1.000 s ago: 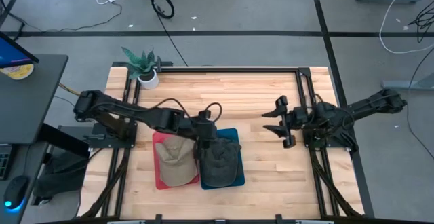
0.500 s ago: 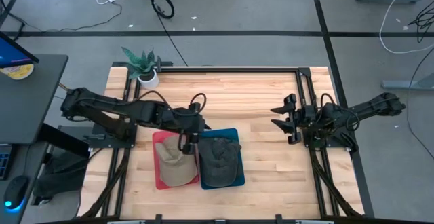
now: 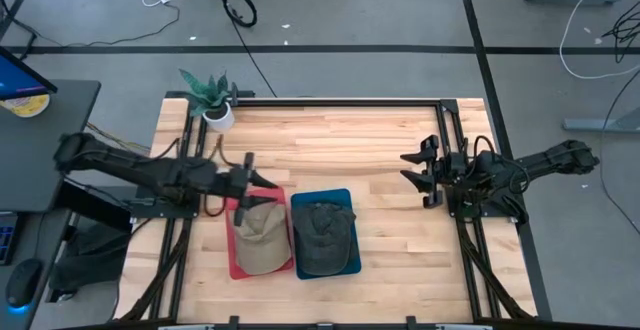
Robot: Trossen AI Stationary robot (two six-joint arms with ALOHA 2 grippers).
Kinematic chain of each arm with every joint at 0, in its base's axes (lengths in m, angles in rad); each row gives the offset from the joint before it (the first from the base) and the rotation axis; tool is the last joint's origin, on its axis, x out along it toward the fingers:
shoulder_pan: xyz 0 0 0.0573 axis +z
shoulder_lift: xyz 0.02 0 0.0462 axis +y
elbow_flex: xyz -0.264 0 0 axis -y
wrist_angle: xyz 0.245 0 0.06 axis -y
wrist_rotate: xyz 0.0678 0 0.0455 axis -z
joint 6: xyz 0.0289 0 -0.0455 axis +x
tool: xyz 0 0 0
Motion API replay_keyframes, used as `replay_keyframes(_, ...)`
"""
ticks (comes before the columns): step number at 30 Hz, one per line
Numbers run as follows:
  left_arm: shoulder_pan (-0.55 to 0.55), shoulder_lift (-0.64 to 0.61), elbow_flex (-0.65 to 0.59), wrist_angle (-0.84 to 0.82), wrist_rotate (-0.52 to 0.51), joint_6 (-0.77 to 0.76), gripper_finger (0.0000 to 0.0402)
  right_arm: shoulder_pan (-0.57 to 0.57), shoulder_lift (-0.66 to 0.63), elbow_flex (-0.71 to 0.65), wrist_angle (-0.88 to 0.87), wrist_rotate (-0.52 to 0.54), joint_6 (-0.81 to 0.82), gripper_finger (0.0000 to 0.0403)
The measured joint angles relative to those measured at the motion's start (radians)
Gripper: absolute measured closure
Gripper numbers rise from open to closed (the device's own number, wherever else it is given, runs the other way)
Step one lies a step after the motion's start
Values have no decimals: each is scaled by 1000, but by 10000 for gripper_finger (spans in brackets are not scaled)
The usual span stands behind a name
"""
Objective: Pick & Place hat
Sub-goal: Return to Home Position
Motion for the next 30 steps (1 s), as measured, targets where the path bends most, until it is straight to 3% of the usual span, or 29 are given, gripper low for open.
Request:
replay_keyframes(9, -37, -319, -301, 185, 0, -19, 252, -5, -51, -15, 33, -59, -42, 214)
replay_keyframes(14, -54, -478, -415, 242, -1, -20, 252, -5, -76, -136, 255, -62, -59, 214)
replay_keyframes(20, -89, -592, -464, 232, 0, -7, 252, -6, -83, -151, 254, -37, -52, 214)
replay_keyframes(30, -106, -679, -468, 127, -3, 14, 252, -7, -86, -155, 235, -35, -52, 214)
